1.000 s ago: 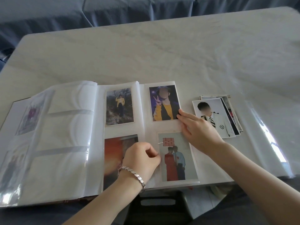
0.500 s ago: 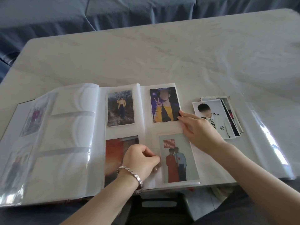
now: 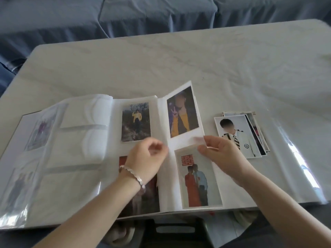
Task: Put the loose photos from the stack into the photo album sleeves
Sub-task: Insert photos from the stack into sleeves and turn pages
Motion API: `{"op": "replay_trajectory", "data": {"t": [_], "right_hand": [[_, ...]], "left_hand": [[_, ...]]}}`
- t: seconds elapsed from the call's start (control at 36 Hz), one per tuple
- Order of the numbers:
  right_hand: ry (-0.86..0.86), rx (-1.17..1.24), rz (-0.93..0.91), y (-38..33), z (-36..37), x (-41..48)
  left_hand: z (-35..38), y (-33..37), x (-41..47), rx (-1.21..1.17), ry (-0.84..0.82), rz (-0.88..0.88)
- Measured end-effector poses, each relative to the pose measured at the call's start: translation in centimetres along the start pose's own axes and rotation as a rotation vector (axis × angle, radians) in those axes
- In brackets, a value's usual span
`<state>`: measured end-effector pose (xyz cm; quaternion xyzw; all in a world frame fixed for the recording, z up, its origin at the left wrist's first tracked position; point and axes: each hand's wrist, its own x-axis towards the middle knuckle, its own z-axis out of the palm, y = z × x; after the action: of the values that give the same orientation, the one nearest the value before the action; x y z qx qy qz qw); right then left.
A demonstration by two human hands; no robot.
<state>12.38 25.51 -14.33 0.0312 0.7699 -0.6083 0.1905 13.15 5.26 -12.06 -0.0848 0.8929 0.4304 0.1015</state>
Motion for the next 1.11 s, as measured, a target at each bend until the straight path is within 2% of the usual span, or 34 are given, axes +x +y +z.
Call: {"op": "replay_trajectory", "data": {"t": [0.06, 0.11, 0.14, 0.19, 0.28, 0.33, 0.39, 0.44, 0.5, 0.61, 0.75, 0.86, 1.03, 1.11], "right_hand": [[-0.106, 0.058, -0.06, -0.8, 0.8, -0.6], [-0.193, 0.103, -0.103, -1.5, 1.8, -1.0], [-0.222, 0.091, -0.123, -1.8, 2.2, -1.1], [-0.262, 0.002, -0.148, -2.2, 2.7, -1.3], [-0.223, -0.166, -0.156, -2.1, 2.7, -1.4], [-0.082, -0.355, -0.201, -1.6, 2.0, -1.1], [0.134, -0.527, -0.233, -0.7, 0.8, -0.7], [0.322, -0.641, -0.187, 0.1, -0.7, -0.1], [0.403, -0.714, -0.118, 0.8, -2.1, 0.3], [0.418, -0.873, 0.056, 2.0, -3.7, 0.9], [0.389, -1.014, 0.28, 3.1, -3.9, 1.0], [0.458, -0.929, 0.294, 3.0, -3.6, 1.2], [0.435, -0.88, 0.513, 2.0, -4.6, 2.2], [0.444, -0.875, 0.525, 1.7, -4.8, 2.4]], "left_hand": [[-0.8, 1.2, 0.8, -0.237, -0.028, -0.038], [-1.5, 2.3, 1.5, -0.562, -0.171, -0.189], [-1.8, 2.6, 1.9, -0.622, -0.209, -0.24], [-1.9, 2.6, 2.4, -0.511, -0.191, -0.242], [-1.8, 1.2, 2.9, -0.219, 0.004, -0.081], [-2.0, -0.2, 2.9, -0.147, 0.094, -0.024], [-2.2, -1.3, 2.8, -0.084, 0.146, -0.006], [-2.3, -2.4, 2.5, 0.06, 0.186, 0.047], [-2.1, -3.2, 2.4, 0.251, 0.177, 0.12], [-1.4, -3.8, 2.5, 0.455, 0.108, 0.205], [-0.4, -4.0, 3.1, 0.558, -0.053, 0.305], [0.0, -4.5, 3.5, 0.628, -0.062, 0.253], [0.0, -4.5, 3.6, 0.661, -0.017, 0.212], [0.1, -4.7, 3.5, 0.681, -0.007, 0.186]]}}
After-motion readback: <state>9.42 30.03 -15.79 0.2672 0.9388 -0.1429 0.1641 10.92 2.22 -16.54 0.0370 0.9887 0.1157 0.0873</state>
